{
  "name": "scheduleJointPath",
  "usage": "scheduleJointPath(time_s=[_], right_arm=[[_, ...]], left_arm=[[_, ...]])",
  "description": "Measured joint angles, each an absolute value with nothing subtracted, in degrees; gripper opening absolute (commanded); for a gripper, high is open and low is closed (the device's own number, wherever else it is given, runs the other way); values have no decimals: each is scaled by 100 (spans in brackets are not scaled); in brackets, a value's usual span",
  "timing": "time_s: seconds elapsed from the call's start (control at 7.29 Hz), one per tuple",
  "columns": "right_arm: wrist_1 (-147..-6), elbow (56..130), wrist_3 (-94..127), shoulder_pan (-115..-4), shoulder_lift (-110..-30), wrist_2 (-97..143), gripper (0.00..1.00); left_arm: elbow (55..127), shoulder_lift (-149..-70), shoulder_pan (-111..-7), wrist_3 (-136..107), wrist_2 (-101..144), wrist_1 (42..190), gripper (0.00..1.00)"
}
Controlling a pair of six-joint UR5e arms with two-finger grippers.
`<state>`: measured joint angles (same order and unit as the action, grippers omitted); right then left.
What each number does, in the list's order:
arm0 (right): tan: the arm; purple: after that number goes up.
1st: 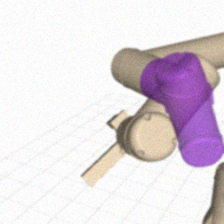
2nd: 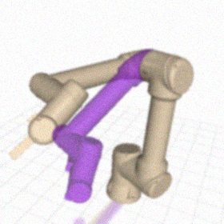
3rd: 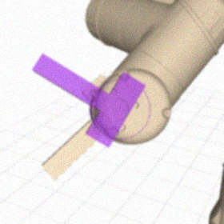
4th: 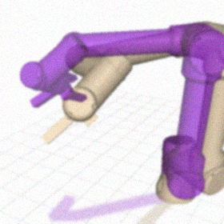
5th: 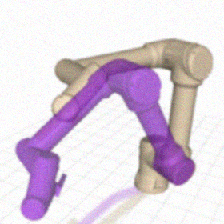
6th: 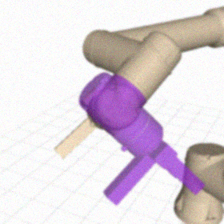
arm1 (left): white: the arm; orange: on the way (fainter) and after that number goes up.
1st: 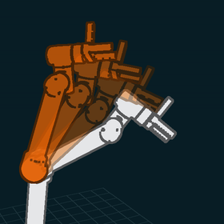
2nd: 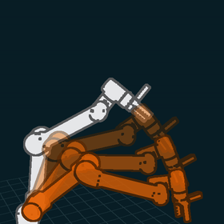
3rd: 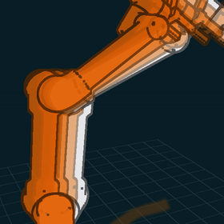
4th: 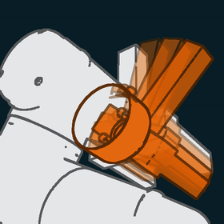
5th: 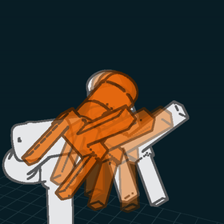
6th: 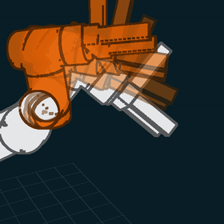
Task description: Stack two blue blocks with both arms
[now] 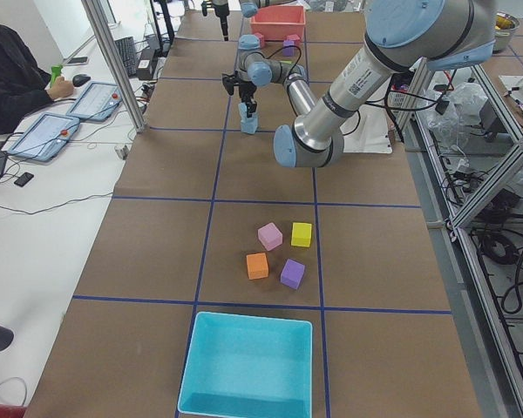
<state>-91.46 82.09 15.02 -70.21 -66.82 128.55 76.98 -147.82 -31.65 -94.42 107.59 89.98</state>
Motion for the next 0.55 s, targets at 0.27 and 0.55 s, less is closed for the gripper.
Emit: scheduleJointPath(time_s=[0.27, 0.55], right_arm=[[-9143, 8209, 1503, -7018, -6687, 12858, 100], [-9146, 8209, 1509, -7015, -6688, 12853, 100]], left_arm=[[7656, -14790, -3164, -9341, 10752, 8988, 97], [7667, -14785, -3169, -9155, 10749, 8966, 98]])
